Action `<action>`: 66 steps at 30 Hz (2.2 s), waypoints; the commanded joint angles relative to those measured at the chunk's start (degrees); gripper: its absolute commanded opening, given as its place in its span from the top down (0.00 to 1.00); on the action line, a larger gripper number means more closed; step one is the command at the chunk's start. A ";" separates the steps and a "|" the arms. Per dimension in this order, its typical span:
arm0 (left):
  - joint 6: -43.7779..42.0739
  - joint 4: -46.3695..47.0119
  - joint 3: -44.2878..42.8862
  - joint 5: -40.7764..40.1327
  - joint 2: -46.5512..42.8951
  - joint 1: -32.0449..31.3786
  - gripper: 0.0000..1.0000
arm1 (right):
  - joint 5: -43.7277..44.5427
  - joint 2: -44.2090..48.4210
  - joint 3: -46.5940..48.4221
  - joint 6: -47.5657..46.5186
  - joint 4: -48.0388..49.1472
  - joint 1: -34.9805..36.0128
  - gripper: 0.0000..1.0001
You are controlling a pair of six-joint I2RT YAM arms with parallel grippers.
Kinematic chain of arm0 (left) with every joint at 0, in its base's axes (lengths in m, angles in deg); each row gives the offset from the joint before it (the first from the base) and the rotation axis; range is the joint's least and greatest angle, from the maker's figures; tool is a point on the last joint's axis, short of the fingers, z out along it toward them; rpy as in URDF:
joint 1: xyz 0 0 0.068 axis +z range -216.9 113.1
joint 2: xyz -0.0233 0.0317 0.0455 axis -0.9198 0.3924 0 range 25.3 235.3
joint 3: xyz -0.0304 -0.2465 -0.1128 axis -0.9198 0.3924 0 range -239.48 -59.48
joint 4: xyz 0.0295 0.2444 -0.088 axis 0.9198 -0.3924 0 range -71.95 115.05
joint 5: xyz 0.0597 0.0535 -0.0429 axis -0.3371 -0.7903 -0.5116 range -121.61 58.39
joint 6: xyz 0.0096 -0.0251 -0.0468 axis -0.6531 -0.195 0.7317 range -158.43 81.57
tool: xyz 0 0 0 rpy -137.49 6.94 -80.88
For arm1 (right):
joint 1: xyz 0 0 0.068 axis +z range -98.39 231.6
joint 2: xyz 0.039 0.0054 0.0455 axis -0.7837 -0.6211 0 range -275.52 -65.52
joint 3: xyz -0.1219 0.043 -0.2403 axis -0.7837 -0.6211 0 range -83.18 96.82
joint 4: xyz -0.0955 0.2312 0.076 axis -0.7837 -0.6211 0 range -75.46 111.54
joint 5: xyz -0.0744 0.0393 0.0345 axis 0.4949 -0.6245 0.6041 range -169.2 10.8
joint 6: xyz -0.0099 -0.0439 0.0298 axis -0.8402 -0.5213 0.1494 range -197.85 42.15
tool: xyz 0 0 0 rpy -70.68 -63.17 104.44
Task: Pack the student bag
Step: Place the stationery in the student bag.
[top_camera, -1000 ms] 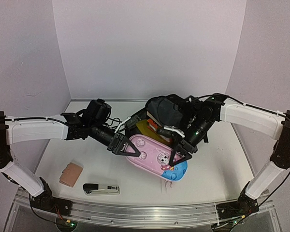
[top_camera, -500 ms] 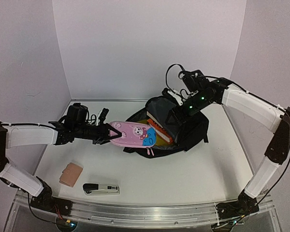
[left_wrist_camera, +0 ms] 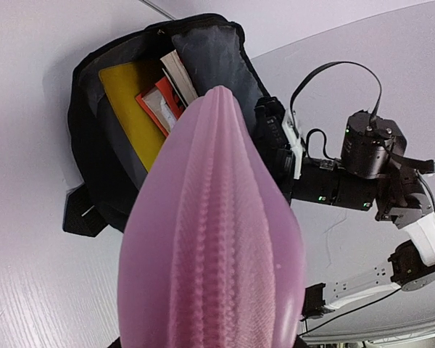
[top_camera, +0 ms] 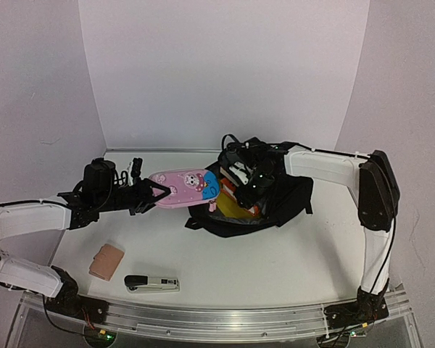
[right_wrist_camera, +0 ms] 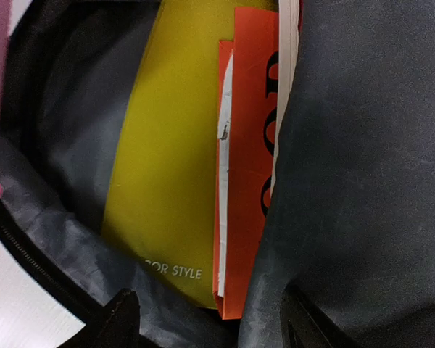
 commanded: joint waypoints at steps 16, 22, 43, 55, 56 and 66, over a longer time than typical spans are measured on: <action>1.44 8.87 1.56 0.27 0.48 0.10 1.00 | 23.33 -2.38 -1.81 -4.38 8.80 0.83 0.82; 1.75 13.23 2.98 1.52 2.22 0.09 1.00 | 16.28 1.73 -0.21 -2.47 7.96 0.64 1.00; 6.53 30.20 -9.59 1.64 25.70 -6.63 1.00 | -5.06 8.74 2.91 4.43 6.33 -1.80 1.00; 10.92 37.00 -23.87 2.82 44.55 -11.24 1.00 | -8.89 9.33 3.60 5.82 6.08 -1.77 1.00; 11.22 38.37 -24.60 3.06 45.55 -11.86 1.00 | -9.34 9.28 3.54 6.18 6.08 -1.80 1.00; 4.62 23.88 -31.33 -2.80 49.24 -15.99 0.56 | -11.41 8.64 3.22 7.35 5.81 -1.81 1.00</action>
